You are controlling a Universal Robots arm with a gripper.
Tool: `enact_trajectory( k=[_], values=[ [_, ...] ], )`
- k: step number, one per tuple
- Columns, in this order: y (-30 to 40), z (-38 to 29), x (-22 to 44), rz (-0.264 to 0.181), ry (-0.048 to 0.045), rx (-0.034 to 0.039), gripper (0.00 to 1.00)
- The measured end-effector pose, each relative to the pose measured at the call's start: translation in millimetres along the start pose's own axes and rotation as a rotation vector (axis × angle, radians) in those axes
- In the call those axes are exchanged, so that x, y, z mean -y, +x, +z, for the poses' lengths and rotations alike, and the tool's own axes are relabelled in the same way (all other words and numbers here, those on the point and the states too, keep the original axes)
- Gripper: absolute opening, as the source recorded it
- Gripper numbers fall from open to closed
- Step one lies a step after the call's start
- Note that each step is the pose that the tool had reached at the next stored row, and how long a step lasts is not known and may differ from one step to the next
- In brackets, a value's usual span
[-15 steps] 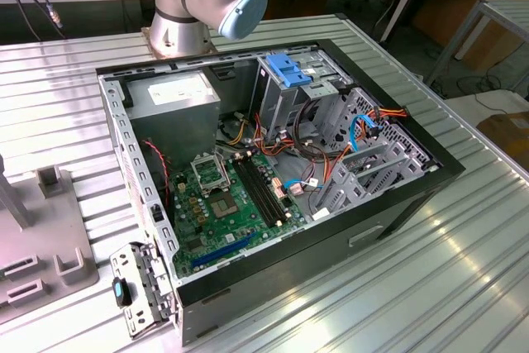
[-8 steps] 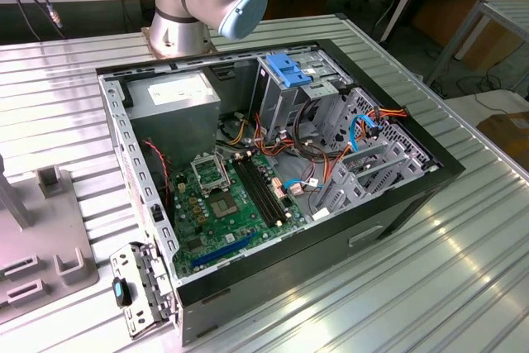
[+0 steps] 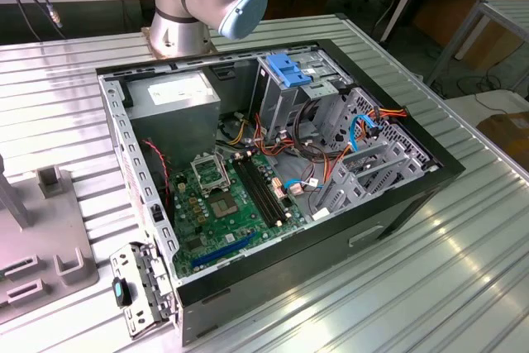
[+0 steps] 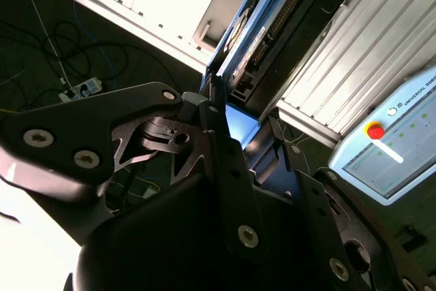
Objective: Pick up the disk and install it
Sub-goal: 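Pick up the disk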
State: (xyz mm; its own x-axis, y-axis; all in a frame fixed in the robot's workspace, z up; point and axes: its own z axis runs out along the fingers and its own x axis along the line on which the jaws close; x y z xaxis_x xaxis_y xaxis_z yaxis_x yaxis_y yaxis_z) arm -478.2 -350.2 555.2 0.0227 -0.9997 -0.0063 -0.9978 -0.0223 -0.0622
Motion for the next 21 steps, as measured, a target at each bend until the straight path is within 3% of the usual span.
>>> enact_trajectory(
  k=[15,17,21],
  values=[
    [0.0,-2.1,1.6,0.0,0.0,0.0001,0.36],
    [0.1,-1.8,6.2,0.0,0.0,0.0,0.36],
    [0.6,-0.6,26.1,0.0,-0.0005,0.0,0.36]
  ],
)
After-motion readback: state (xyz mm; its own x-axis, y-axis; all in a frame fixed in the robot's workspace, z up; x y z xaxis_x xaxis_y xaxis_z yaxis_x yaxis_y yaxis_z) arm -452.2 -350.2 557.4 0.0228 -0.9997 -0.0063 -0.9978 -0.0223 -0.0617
